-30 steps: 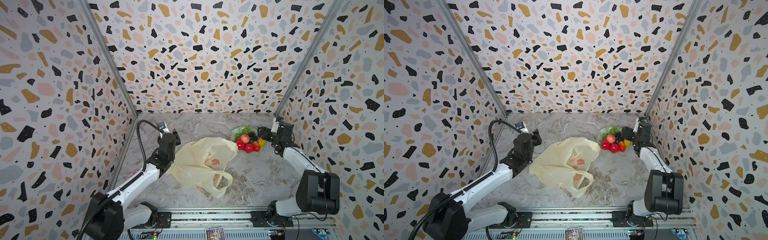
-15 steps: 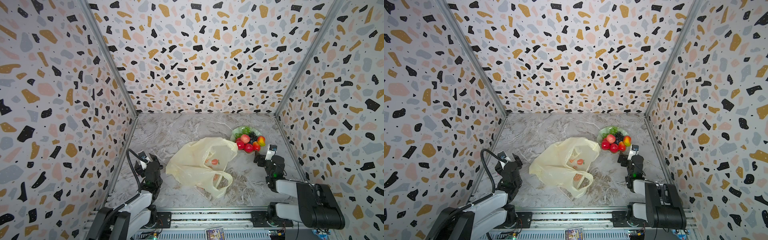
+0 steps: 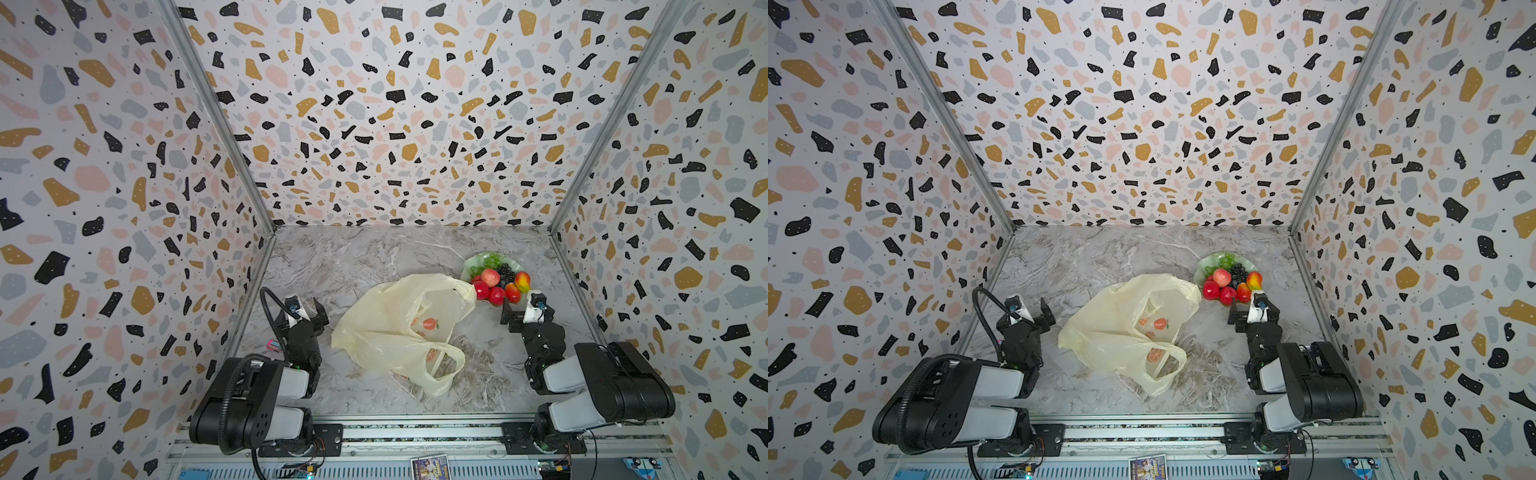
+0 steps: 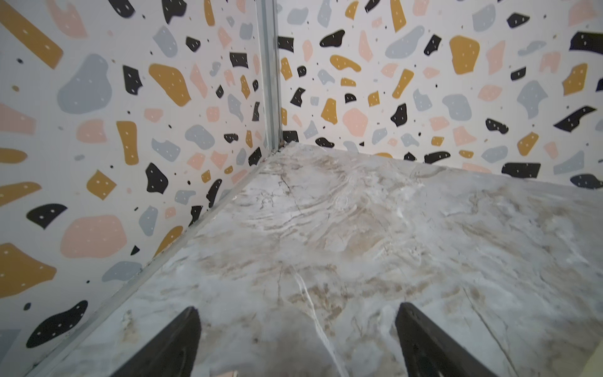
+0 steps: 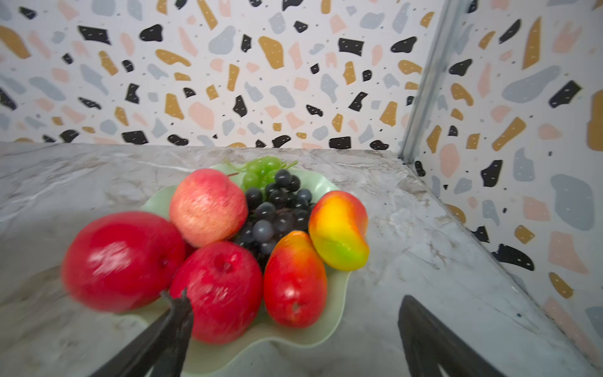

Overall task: Take fruits out of the plastic bag
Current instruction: Reset both arms

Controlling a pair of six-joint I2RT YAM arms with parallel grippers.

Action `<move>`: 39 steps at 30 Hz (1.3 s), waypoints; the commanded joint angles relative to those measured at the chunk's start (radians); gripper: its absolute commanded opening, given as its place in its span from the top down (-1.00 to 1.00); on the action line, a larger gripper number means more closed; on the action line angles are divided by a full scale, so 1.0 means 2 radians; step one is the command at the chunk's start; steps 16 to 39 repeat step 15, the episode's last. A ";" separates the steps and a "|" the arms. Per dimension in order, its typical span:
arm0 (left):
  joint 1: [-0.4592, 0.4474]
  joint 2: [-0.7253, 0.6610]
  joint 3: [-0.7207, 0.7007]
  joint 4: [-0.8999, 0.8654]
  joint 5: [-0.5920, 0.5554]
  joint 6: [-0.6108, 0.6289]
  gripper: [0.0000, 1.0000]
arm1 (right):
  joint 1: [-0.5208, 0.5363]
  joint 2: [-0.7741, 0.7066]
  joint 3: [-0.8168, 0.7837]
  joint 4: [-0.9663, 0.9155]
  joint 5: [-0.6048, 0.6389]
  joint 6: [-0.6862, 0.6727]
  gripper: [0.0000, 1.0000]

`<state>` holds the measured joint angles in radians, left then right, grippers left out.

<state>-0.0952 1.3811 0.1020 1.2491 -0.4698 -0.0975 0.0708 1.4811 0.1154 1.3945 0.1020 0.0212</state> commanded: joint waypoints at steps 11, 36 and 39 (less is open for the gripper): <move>0.000 0.000 0.010 0.006 -0.011 -0.001 -0.94 | 0.010 0.002 0.036 -0.059 0.060 0.012 -0.98; 0.000 0.000 0.010 0.006 -0.011 -0.002 -1.00 | 0.007 -0.001 0.027 -0.045 0.052 0.014 -0.98; 0.000 0.000 0.010 0.006 -0.011 -0.002 -1.00 | 0.007 -0.001 0.027 -0.045 0.052 0.014 -0.98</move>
